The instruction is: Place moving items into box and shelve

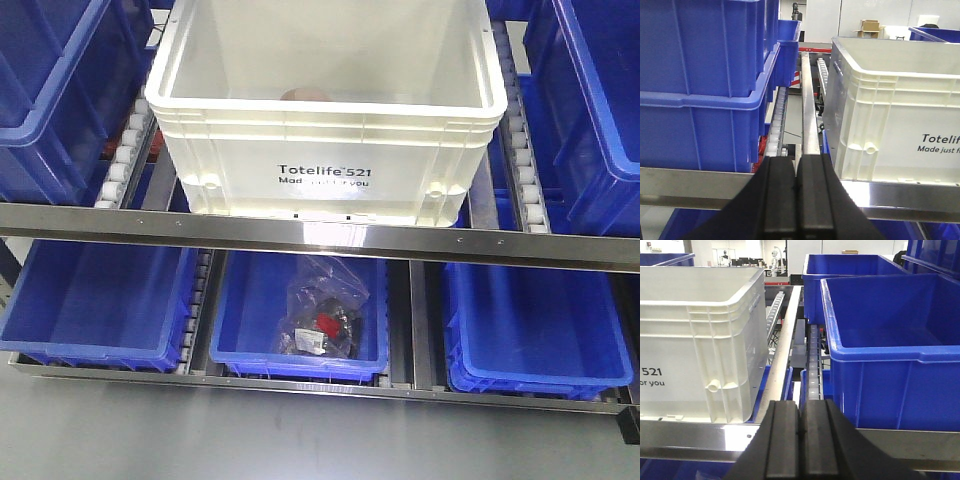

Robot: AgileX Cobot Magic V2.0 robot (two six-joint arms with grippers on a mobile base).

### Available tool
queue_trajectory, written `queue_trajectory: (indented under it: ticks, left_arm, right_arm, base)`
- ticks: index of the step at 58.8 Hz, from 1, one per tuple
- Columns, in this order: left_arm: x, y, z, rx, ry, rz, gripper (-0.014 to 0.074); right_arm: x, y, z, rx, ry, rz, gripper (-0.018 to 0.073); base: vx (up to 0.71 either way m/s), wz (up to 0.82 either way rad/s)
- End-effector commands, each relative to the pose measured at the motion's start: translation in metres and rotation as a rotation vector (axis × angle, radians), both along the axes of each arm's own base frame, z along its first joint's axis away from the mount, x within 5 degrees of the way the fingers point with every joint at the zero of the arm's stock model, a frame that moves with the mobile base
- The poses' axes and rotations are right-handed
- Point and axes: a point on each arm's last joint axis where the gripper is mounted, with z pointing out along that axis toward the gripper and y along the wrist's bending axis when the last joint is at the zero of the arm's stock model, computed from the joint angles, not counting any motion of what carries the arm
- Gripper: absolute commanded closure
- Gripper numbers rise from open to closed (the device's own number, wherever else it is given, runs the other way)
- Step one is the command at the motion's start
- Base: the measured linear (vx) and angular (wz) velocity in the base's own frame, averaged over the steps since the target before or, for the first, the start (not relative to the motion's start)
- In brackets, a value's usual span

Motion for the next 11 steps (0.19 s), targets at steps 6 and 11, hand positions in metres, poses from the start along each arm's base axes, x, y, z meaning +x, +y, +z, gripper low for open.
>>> queue_trajectory:
  ticks: [6, 11]
  left_arm:
    - [-0.0021, -0.0007, 0.0114, -0.009, -0.106, -0.011, 0.0603]
    - [-0.0021, -0.0007, 0.0114, -0.009, -0.106, -0.011, 0.0603]
  right_arm:
    - [-0.0006, -0.001, 0.0063, -0.019, -0.086, -0.014, 0.0563]
    - [-0.0006, -0.001, 0.0063, -0.019, -0.086, -0.014, 0.0563]
  base:
    - [0.0, 0.0]
    - [0.0, 0.0]
